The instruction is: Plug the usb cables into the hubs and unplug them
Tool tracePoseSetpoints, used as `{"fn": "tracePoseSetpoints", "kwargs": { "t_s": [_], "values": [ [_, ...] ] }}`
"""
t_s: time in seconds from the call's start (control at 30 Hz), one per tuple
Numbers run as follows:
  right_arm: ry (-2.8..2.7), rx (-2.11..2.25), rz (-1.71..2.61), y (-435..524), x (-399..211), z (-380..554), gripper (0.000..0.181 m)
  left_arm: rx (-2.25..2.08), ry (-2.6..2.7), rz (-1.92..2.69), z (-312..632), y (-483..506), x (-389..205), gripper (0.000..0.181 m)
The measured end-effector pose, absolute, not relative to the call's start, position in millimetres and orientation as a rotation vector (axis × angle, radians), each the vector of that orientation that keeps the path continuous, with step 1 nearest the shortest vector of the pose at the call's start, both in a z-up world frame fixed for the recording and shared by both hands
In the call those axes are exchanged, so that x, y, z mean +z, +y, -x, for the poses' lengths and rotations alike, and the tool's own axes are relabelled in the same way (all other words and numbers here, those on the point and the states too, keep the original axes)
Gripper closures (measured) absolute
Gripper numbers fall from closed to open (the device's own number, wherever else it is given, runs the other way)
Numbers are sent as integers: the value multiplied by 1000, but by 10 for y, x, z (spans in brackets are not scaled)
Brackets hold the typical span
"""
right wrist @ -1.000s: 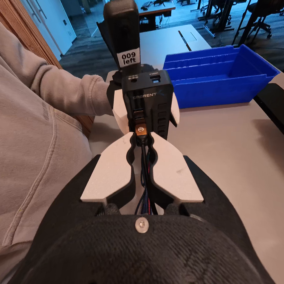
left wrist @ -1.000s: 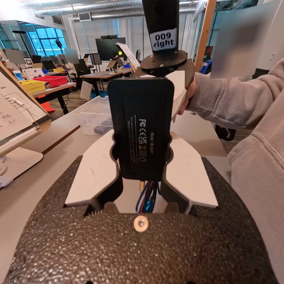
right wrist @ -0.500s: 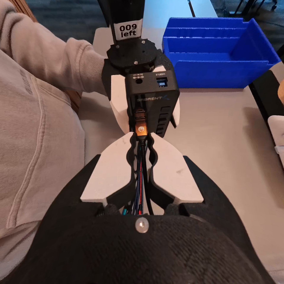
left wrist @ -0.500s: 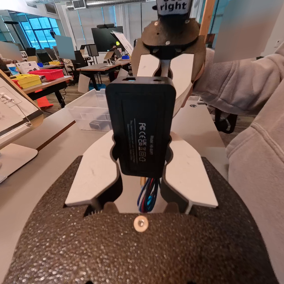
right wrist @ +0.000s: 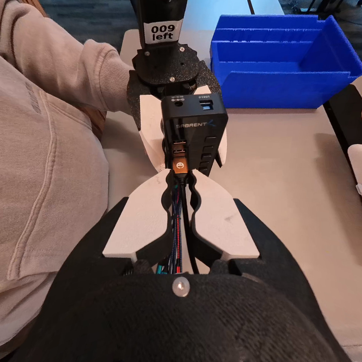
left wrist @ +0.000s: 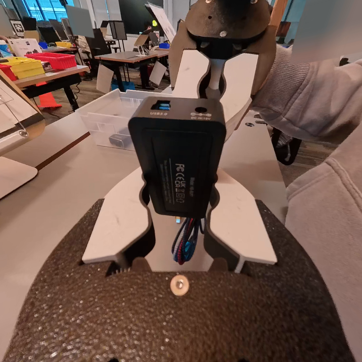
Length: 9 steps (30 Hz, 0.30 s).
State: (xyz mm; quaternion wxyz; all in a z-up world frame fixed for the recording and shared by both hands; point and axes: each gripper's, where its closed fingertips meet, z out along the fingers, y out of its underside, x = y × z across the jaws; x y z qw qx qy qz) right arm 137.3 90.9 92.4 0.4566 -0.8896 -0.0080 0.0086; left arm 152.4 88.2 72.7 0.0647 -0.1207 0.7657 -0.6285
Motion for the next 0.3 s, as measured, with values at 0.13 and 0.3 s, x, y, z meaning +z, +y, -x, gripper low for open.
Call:
{"fn": "tracePoseSetpoints", "kwargs": {
  "t_s": [0.13, 0.3],
  "values": [
    [-4, 62, 2183, 881, 913, -1372, 167, -1936, 2317, 406, -1535, 857, 695, 122],
    [34, 118, 2171, 853, 914, -1404, 166, -1957, 2248, 399, -1563, 869, 777, 122]
  ]
}}
